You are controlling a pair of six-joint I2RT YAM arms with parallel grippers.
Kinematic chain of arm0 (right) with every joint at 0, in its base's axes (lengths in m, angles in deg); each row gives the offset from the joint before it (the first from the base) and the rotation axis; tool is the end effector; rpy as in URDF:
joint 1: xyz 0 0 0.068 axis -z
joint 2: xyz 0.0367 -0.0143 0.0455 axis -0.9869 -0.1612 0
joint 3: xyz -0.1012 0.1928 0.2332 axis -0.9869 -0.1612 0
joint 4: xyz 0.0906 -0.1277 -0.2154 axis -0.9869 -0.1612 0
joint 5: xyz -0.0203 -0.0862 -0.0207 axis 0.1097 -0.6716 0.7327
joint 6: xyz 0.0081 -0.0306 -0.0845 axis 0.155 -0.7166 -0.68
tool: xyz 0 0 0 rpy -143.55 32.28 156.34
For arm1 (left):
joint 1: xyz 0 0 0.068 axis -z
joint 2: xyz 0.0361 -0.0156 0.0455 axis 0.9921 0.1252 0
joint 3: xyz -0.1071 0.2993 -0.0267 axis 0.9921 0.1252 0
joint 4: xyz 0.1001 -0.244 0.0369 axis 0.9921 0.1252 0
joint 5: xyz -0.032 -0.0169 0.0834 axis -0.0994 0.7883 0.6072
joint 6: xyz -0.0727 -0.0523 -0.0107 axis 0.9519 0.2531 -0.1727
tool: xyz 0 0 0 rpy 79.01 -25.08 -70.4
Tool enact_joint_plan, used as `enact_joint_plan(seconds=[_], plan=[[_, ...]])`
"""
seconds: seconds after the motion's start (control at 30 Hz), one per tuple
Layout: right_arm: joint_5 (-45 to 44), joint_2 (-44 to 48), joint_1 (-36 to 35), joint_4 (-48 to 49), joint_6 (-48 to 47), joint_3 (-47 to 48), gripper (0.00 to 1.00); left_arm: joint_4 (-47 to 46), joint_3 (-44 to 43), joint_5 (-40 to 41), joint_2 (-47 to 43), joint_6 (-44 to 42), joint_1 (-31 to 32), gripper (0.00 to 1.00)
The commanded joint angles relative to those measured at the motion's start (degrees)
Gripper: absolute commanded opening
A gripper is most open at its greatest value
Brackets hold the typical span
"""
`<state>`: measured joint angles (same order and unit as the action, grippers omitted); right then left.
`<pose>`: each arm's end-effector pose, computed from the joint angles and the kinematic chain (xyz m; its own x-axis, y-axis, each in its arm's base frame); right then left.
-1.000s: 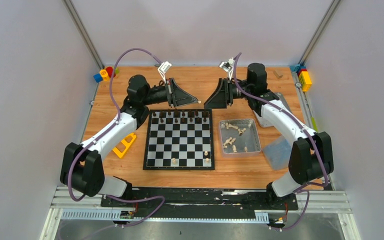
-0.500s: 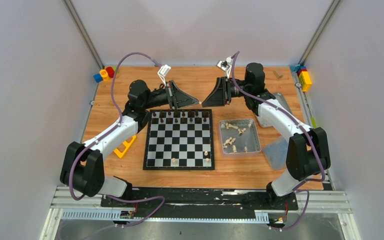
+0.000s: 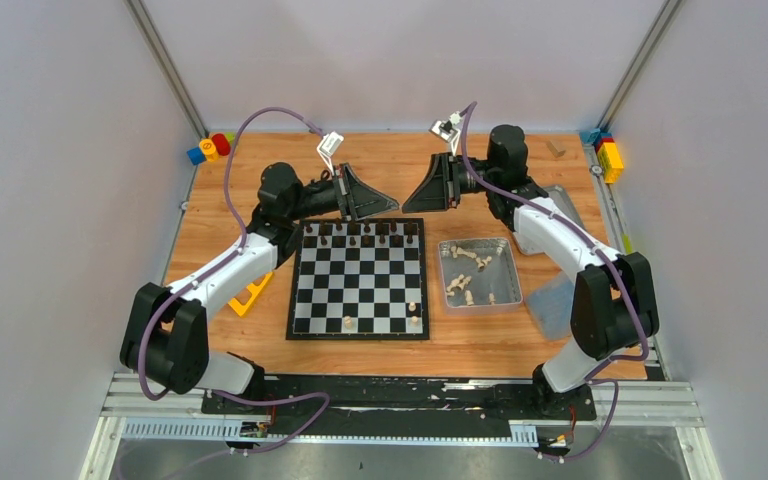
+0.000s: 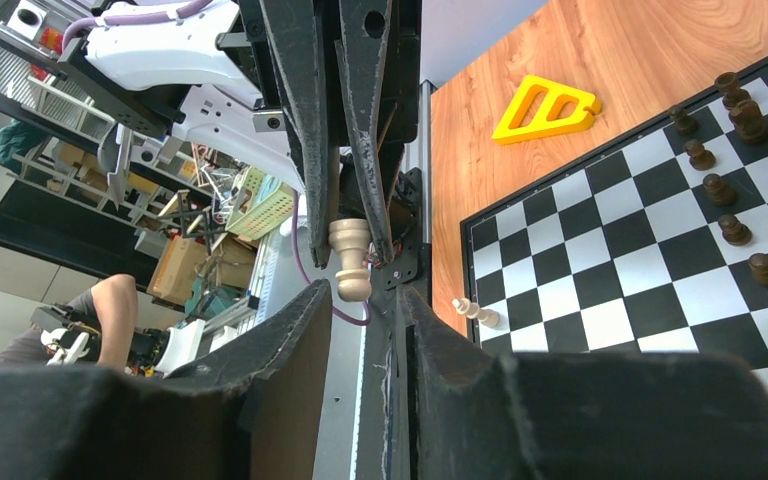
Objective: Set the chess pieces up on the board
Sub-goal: Place the chess piece on the chessboard.
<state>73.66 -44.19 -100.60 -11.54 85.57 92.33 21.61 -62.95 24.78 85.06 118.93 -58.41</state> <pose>0.3326 0.2034 0.3755 -0.7189 -0.0912 -0.6891 -0.6878 -0.0500 0.7242 0.2812 -0.1979 0.3778 -0.7150 -0.2237 -0.6624 0.6646 0.0768 -0.7432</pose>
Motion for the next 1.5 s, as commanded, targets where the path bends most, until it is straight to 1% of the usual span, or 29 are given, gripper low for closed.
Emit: enact_joint_plan(seconds=[0.0,0.13,0.3,0.43,0.6,0.67,0.73,0.83,0.87,0.9,0.93,0.97,1.0,1.03,1.07,1.1,1.13,1.17,1.2,1.23,1.27,1.3,1.33,1.37,1.4,1.47], plan=[[1.4,-0.1,-0.5,3.2,0.7,2.2,0.29,-2.5,0.1,0.8,-0.8,-1.2,0.3,0.00],[1.7,-0.2,-0.8,3.3,0.7,2.3,0.25,-2.4,0.2,1.1,-0.8,-1.6,0.3,0.00],[1.9,-0.5,-1.1,3.6,1.0,2.5,0.24,-2.2,0.2,1.3,-0.7,-2.1,0.4,0.03],[2.0,-0.7,-1.2,3.8,1.2,3.1,0.21,-1.8,0.4,1.4,-0.6,-2.6,0.5,0.04],[2.5,-0.6,-1.2,3.9,1.2,3.4,0.14,-0.7,0.7,1.6,-0.7,-4.1,0.7,0.05],[2.7,-0.5,-1.2,3.3,0.4,3.9,0.09,0.1,0.9,1.7,-1.0,-5.0,0.8,0.07],[2.6,-0.2,-1.1,-0.7,-2.4,4.9,0.05,2.2,1.0,1.7,-1.5,-6.5,0.8,0.11],[1.9,0.5,-0.5,-6.3,-7.4,5.9,0.01,6.1,0.7,1.7,-2.8,-10.0,0.7,0.31],[1.7,0.9,-0.2,-7.5,-8.7,5.9,0.00,8.6,0.6,1.5,-3.5,-12.0,0.7,0.43],[1.4,1.4,0.1,-9.8,-10.7,6.0,0.00,9.9,0.1,1.3,-3.9,-13.3,0.7,0.49],[0.7,1.9,0.3,-12.7,-13.3,6.2,0.00,13.1,-0.4,1.1,-4.6,-16.1,0.5,0.61],[-0.1,2.5,0.4,-16.4,-16.9,6.5,0.00,15.0,-1.5,1.0,-4.9,-17.7,0.4,0.66],[-1.2,3.2,0.5,-20.8,-20.1,6.7,0.00,19.3,-2.2,1.0,-5.7,-21.0,0.0,0.76],[-2.4,3.9,0.4,-24.0,-23.6,6.8,0.00,21.8,-3.8,0.9,-6.3,-22.6,-0.7,0.80],[-3.5,4.5,0.4,-27.2,-26.7,6.6,0.00,26.4,-4.7,0.9,-6.7,-26.3,-1.1,0.87],[-5.0,5.0,0.4,-30.9,-30.0,6.7,0.00,29.1,-6.5,0.9,-7.6,-28.0,-2.0,0.89],[-6.5,5.3,0.4,-34.6,-33.5,6.9,0.00,34.6,-7.3,0.9,-8.0,-31.9,-2.5,0.94],[-8.5,5.4,0.3,-38.4,-37.0,7.3,0.00,37.4,-9.1,1.1,-9.0,-34.2,-3.6,0.95],[-10.6,5.7,0.2,-41.8,-40.4,7.7,0.00,43.3,-9.9,2.0,-9.6,-38.4,-4.3,0.98],[-13.1,5.9,-0.2,-44.6,-43.7,7.8,0.00,46.1,-11.7,2.7,-10.6,-40.5,-5.5,0.99],[-16.1,6.2,-1.0,-47.1,-46.5,7.9,0.00,51.9,-12.7,4.8,-11.1,-44.6,-6.1,1.00],[-19.2,6.5,-1.8,-48.8,-49.1,7.8,0.00,54.7,-14.5,6.1,-11.8,-46.5,-7.3,1.00],[-22.4,6.7,-3.0,-50.6,-51.2,7.7,0.00,59.9,-15.4,9.1,-12.1,-49.8,-7.9,1.00],[-25.9,6.7,-4.6,-52.4,-53.5,8.0,0.00,62.0,-17.0,12.1,-12.9,-52.3,-9.3,1.00],[-29.5,6.6,-6.3,-54.0,-55.4,8.2,0.00,65.7,-18.1,13.6,-13.3,-53.4,-10.1,1.00],[-36.8,5.8,-10.6,-57.0,-58.8,8.9,0.00,70.3,-19.6,17.6,-14.2,-56.0,-12.4,1.00]])
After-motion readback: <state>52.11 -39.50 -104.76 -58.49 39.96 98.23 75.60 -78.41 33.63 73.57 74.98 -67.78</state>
